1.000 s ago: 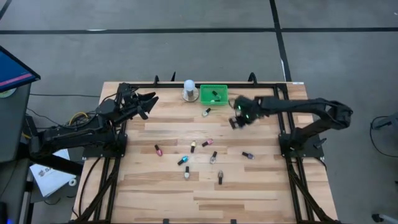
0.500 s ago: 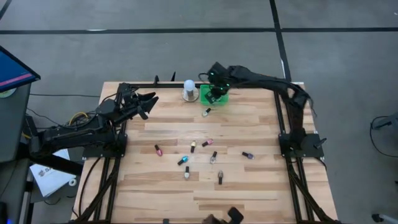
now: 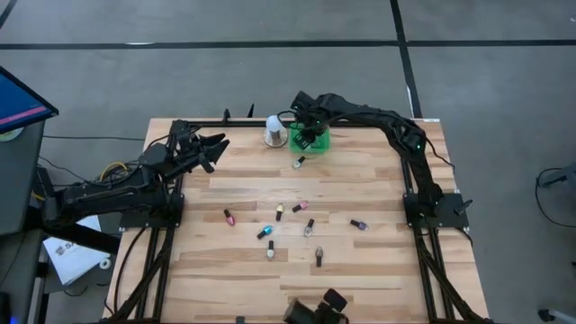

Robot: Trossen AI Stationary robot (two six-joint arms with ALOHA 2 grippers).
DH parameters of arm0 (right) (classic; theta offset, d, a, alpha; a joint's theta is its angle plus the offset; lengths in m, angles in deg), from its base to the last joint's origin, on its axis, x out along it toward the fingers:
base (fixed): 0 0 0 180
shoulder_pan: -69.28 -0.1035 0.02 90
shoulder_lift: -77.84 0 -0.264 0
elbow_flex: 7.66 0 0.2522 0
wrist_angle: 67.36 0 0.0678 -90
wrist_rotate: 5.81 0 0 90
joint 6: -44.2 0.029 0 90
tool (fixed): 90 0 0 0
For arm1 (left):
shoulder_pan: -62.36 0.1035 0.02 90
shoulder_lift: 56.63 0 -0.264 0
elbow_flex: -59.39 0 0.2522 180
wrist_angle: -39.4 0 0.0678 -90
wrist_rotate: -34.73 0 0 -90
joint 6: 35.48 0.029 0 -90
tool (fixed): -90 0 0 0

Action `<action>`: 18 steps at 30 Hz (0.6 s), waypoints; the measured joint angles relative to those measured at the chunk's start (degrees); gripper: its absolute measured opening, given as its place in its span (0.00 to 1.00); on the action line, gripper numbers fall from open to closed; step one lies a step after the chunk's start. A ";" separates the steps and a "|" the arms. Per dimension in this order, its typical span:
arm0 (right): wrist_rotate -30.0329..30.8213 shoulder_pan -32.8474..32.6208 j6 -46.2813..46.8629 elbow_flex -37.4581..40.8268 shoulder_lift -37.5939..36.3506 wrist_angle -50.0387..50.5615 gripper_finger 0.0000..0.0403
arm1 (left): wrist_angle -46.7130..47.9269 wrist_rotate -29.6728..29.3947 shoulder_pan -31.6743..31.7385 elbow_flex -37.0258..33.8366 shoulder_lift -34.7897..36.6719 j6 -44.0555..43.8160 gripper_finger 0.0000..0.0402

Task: Pick & Place Nail Polish
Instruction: Put the blue nail polish bottle into the green basket, then put the violet nail polish bottle into the green basket

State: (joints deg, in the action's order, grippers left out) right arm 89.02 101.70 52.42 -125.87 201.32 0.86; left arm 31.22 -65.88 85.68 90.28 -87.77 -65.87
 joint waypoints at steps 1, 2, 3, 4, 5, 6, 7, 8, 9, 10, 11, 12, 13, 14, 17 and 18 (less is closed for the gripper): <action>0.05 0.00 -0.54 -0.01 -0.43 -0.24 0.41 | 0.00 -0.01 -0.01 0.01 0.00 0.00 0.59; 0.05 0.04 -0.80 -0.04 -0.88 -0.20 0.45 | 0.00 -0.01 -0.01 0.00 0.00 0.01 0.59; 0.00 0.29 -1.15 -0.04 -1.42 0.23 0.48 | 0.00 0.00 -0.01 0.02 0.00 0.00 0.59; -0.37 0.46 -1.34 -0.04 -2.02 1.08 0.51 | 0.00 0.00 -0.01 0.02 0.00 0.00 0.59; -1.15 0.60 -1.59 -0.04 -2.75 2.21 0.54 | 0.02 0.00 -0.01 0.02 0.00 0.02 0.59; -2.22 0.66 -2.03 -0.04 -3.76 3.91 0.55 | 0.02 0.13 -0.01 0.00 0.00 0.02 0.59; -3.16 0.66 -2.39 -0.01 -5.20 6.49 0.56 | 0.02 0.65 -0.01 0.00 0.00 0.04 0.59; -3.69 0.68 -2.84 0.02 -7.04 9.60 0.57 | 0.02 1.10 -0.01 0.01 0.00 0.07 0.59; -4.05 0.40 -3.36 0.03 -9.15 12.56 0.57 | 0.02 1.46 -0.01 0.00 0.00 0.07 0.59; -4.38 -0.03 -3.98 0.38 -11.64 14.92 0.56 | 0.04 1.90 -0.01 0.01 0.00 0.09 0.59; -4.51 -0.71 -4.42 1.47 -14.34 16.56 0.56 | 0.04 2.24 -0.01 0.02 0.00 0.09 0.59; -4.67 -1.50 -4.99 3.17 -17.49 17.87 0.55 | 0.07 2.70 -0.01 0.00 0.00 0.09 0.59; -4.83 -2.46 -5.25 5.56 -20.69 18.19 0.54 | 0.04 3.02 -0.01 0.01 0.00 0.09 0.59; -4.86 -3.52 -5.11 8.30 -24.10 18.14 0.54 | 0.04 3.08 -0.01 0.00 0.00 0.09 0.59; -5.02 -6.80 -0.43 19.22 -35.68 17.56 0.52 | 0.04 3.43 -0.01 0.01 0.00 0.09 0.59; -5.01 -8.06 1.98 23.60 -39.57 16.84 0.52 | 0.04 3.47 -0.01 0.01 0.00 0.09 0.59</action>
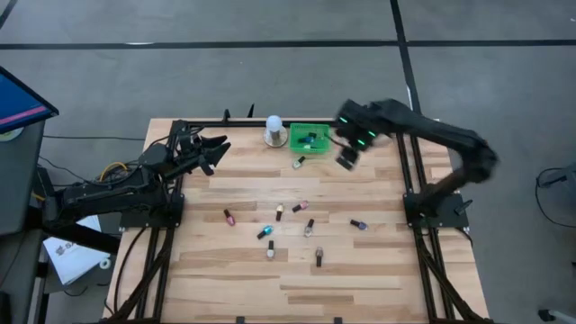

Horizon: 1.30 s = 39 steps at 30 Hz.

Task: Pick & Place Nail Polish
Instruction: Put the violet nail polish bottle into the green basket

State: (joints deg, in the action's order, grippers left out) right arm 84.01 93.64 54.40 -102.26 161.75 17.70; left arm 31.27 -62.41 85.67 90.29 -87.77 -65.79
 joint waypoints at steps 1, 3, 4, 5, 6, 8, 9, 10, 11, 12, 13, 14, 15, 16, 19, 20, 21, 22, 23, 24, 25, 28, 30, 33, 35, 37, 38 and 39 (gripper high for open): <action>0.10 -1.45 2.41 4.40 -3.58 -1.09 0.52 | 0.00 0.01 0.00 0.00 0.00 0.00 0.59; 0.17 -5.23 7.02 13.27 -10.06 -3.64 0.53 | -0.04 0.01 0.00 0.01 -0.11 0.00 0.59; 0.15 -7.58 8.95 17.52 -12.76 -5.46 0.54 | 0.06 0.02 0.00 0.01 -0.13 0.00 0.59; 0.02 -10.02 10.73 21.55 -15.18 -7.40 0.55 | 0.06 0.01 0.00 0.01 -0.13 0.00 0.59; -0.19 -12.45 12.25 25.35 -17.22 -9.16 0.56 | -0.02 0.01 0.00 0.01 -0.13 0.00 0.59; -0.21 -17.22 14.92 31.96 -20.20 -13.47 0.58 | 0.02 0.01 0.00 0.01 -0.13 0.00 0.59; -0.15 -19.50 16.02 34.69 -21.19 -15.94 0.59 | 0.02 0.01 0.00 0.01 -0.13 0.00 0.59; -0.01 -21.54 16.92 37.02 -21.85 -18.60 0.60 | 0.00 0.01 0.00 0.01 -0.13 0.00 0.59; -0.17 -23.38 17.67 38.95 -22.21 -21.25 0.60 | 0.01 0.01 0.00 0.01 -0.13 0.00 0.59; -0.37 -25.06 18.15 40.45 -22.19 -23.38 0.60 | 0.01 0.01 0.00 0.01 -0.13 0.00 0.59; -0.95 -26.47 18.20 41.61 -21.84 -25.54 0.61 | 0.02 0.01 0.00 0.01 -0.13 0.00 0.59; -1.29 -27.73 18.22 42.32 -21.34 -27.42 0.61 | 0.00 0.01 0.00 0.01 -0.13 0.00 0.59; -1.24 -28.79 18.09 42.67 -20.55 -28.71 0.61 | 0.02 0.01 0.00 0.01 -0.13 0.00 0.59; -1.09 -29.60 17.71 42.71 -19.47 -29.86 0.61 | 0.00 0.01 0.00 0.01 -0.13 0.00 0.59; -1.03 -30.87 16.35 42.71 -15.32 -32.04 0.61 | -0.01 0.00 0.00 0.01 -0.21 0.00 0.59; -1.16 -31.09 16.16 42.72 -13.74 -32.62 0.61 | -0.02 0.01 0.00 0.01 -0.34 0.00 0.59; -1.18 -31.28 15.62 42.73 -12.07 -33.00 0.61 | 0.05 0.01 0.00 0.01 -0.43 0.00 0.59; -1.30 -31.55 15.05 42.73 -10.35 -33.45 0.61 | 0.03 -0.01 0.00 0.01 -0.60 0.00 0.59; -1.30 -31.78 14.87 42.73 -8.63 -33.72 0.61 | -0.14 0.01 0.00 0.02 -0.89 0.00 0.59; -1.32 -31.99 14.74 42.73 -6.92 -33.82 0.61 | 0.01 0.01 0.00 0.03 -1.08 0.00 0.59; -1.36 -32.13 14.68 42.73 -5.24 -34.07 0.61 | 0.05 0.01 0.00 0.03 -1.40 0.00 0.59; -1.50 -32.31 12.78 42.75 -0.51 -34.70 0.61 | -0.09 0.01 0.00 0.03 -2.11 -0.01 0.59; -1.39 -32.16 11.41 42.47 1.92 -34.91 0.61 | 0.10 0.01 0.00 0.03 -2.47 -0.11 0.59; -0.84 -32.13 10.88 42.28 3.97 -34.66 0.61 | 0.00 0.01 0.00 0.03 -2.69 -0.24 0.59; -0.68 -32.15 10.93 42.24 4.34 -34.66 0.59 | -0.04 0.01 0.01 0.03 -2.67 -0.35 0.59; -0.59 -32.13 10.91 42.25 4.37 -34.47 0.53 | -0.04 0.01 0.00 0.03 -2.67 -0.38 0.59; -0.61 -32.11 10.85 42.27 4.20 -34.27 0.49 | -0.07 0.01 0.01 0.03 -2.67 -0.37 0.59; -0.64 -32.04 10.81 42.37 3.92 -34.16 0.43 | -0.07 0.00 0.01 0.03 -2.67 -0.37 0.59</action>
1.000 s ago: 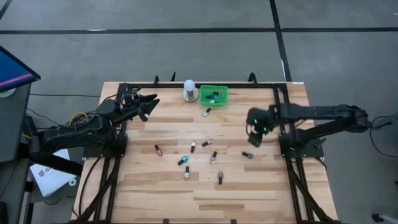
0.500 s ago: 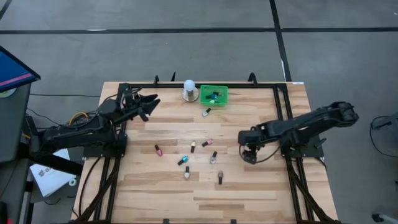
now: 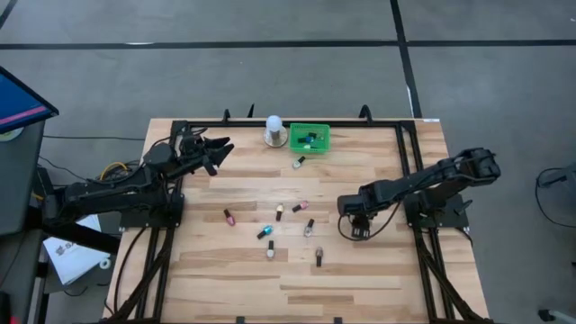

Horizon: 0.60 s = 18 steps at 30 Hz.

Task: Pick & Place Nail Polish
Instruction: Put the violet nail polish bottle into the green basket

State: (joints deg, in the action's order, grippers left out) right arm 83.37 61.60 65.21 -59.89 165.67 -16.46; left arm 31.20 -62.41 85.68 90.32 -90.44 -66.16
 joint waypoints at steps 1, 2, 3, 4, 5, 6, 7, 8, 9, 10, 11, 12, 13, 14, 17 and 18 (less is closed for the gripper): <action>0.01 0.08 -0.02 0.11 -0.26 0.17 0.37 | 0.01 0.01 0.00 0.00 0.00 -0.01 0.59; 0.10 0.12 -0.05 0.16 -0.53 0.34 0.31 | 0.00 -0.01 0.01 0.00 0.00 0.00 0.59; 0.17 0.21 -0.14 0.26 -0.85 0.40 0.25 | 0.00 0.01 0.01 0.00 0.00 -0.02 0.59; 0.08 0.45 -0.22 0.29 -0.96 0.41 0.19 | 0.01 0.01 0.01 0.00 0.00 -0.02 0.59; -0.12 0.69 -0.22 0.27 -0.97 0.48 0.14 | 0.00 0.01 -0.01 0.00 0.00 -0.02 0.59; -0.44 0.87 -0.24 0.27 -1.00 0.53 0.10 | 0.00 0.01 0.01 0.00 0.00 -0.02 0.59; -0.64 1.12 -0.24 0.27 -1.00 0.53 0.11 | 0.00 0.01 0.00 0.00 0.00 -0.02 0.59; -0.78 1.25 -0.23 0.27 -1.00 0.51 0.11 | 0.00 0.01 -0.01 0.00 -0.01 -0.02 0.59; -0.88 1.44 -0.22 0.27 -1.00 0.46 0.11 | 0.00 0.01 0.01 0.00 0.00 -0.02 0.59; -0.92 1.58 -0.22 0.29 -1.00 0.34 0.11 | 0.00 0.01 -0.01 0.00 0.00 -0.02 0.59; -1.00 1.72 -0.20 0.25 -1.00 0.25 0.11 | 0.00 0.01 -0.01 0.00 0.00 -0.02 0.59; -1.09 1.90 -0.20 0.02 -0.99 0.31 0.11 | 0.00 0.01 0.00 0.00 0.00 -0.04 0.59; -1.14 2.05 -0.31 -0.47 -0.96 0.37 0.11 | 0.00 0.01 -0.01 0.00 0.00 -0.04 0.59; -1.20 2.38 -0.92 -0.97 -1.09 0.62 0.11 | 0.00 0.01 0.00 0.00 -0.01 -0.04 0.59; -1.44 4.15 -4.13 -2.32 -1.96 0.04 0.11 | 0.01 0.01 0.00 0.00 0.00 -0.04 0.59; -1.36 5.20 -5.09 -3.48 -2.40 -0.92 0.11 | 0.01 0.01 0.01 0.00 -0.01 -0.04 0.59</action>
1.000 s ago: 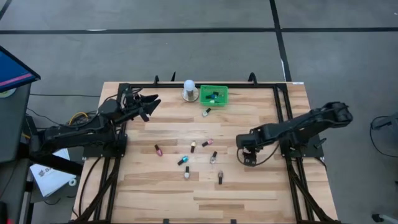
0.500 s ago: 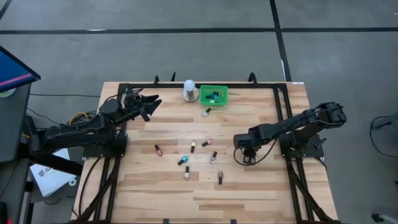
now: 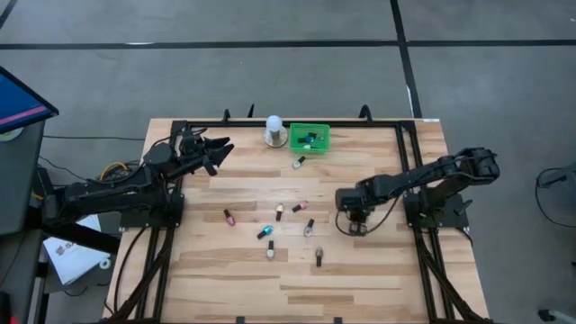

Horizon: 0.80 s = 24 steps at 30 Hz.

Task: Pick & Place Nail Polish
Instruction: Put the violet nail polish bottle into the green basket

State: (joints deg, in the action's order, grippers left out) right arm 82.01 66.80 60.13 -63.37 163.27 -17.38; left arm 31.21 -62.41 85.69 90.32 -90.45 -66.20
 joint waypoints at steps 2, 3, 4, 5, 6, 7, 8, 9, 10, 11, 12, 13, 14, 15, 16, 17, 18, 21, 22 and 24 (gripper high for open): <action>0.16 2.58 -1.87 -1.69 -1.62 0.00 0.11 | -0.01 0.00 -0.02 0.00 0.01 0.00 0.59; 0.32 4.00 -3.09 -2.35 -2.19 0.52 0.11 | -0.01 0.00 -0.02 0.00 0.01 0.00 0.59; 0.41 5.47 -4.44 -3.35 -2.50 0.73 0.11 | 0.01 0.00 -0.02 0.00 0.01 0.00 0.59; 0.47 7.11 -5.89 -4.62 -2.70 0.03 0.11 | -0.01 0.00 -0.02 0.00 0.01 0.00 0.59; 0.48 8.75 -7.25 -6.16 -2.93 -0.77 0.11 | -0.01 -0.01 -0.02 0.00 0.01 0.00 0.59; 0.47 10.50 -8.62 -7.69 -3.13 -1.42 0.12 | 0.01 -0.01 -0.02 0.00 0.01 0.00 0.59; 0.49 12.32 -10.26 -9.10 -3.17 -1.79 0.12 | 0.00 0.00 -0.02 0.00 0.00 0.00 0.59; 0.51 14.25 -11.96 -10.62 -2.89 -2.38 0.12 | 0.00 -0.02 -0.02 0.00 0.01 0.00 0.59; 0.60 16.01 -13.60 -12.53 -2.13 -3.31 0.12 | -0.01 -0.02 -0.02 0.00 0.01 0.00 0.59; 0.68 17.70 -15.05 -14.47 -1.29 -4.57 0.12 | 0.00 -0.02 -0.02 0.00 0.01 0.00 0.59; 0.70 19.47 -16.46 -16.55 -0.38 -5.03 0.12 | -0.01 -0.02 -0.02 0.00 0.01 0.00 0.59; 0.71 21.11 -17.72 -18.66 0.69 -5.14 0.12 | -0.01 -0.02 -0.02 0.00 0.01 0.00 0.59; 0.70 22.71 -19.00 -20.98 2.01 -5.51 0.12 | -0.01 0.00 -0.02 0.00 0.01 0.00 0.59; 0.69 24.14 -20.23 -23.20 3.58 -5.77 0.12 | 0.01 -0.02 -0.02 0.00 0.00 0.00 0.59; 0.69 25.50 -21.43 -25.43 5.43 -5.60 0.12 | -0.01 -0.02 -0.01 0.00 0.01 0.00 0.59; 0.69 26.69 -22.45 -27.69 7.34 -5.53 0.12 | -0.01 -0.03 -0.02 0.00 0.01 0.00 0.59; 0.69 27.76 -23.41 -29.88 9.32 -5.27 0.12 | -0.01 -0.03 0.00 0.00 0.00 0.00 0.59; 0.69 30.88 -26.58 -36.07 15.45 -4.52 0.12 | 0.00 -0.02 -0.02 0.00 0.01 0.00 0.59; 0.69 31.66 -27.50 -37.92 17.53 -3.72 0.12 | -0.01 -0.02 -0.02 0.00 0.01 0.03 0.59; 0.64 33.18 -29.01 -41.59 21.82 -2.05 0.12 | -0.01 -0.02 -0.02 0.00 0.01 0.07 0.59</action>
State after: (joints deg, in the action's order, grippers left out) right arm 82.65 99.97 31.12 -104.96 185.09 -19.43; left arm 31.20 -62.43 85.67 90.32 -90.44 -66.14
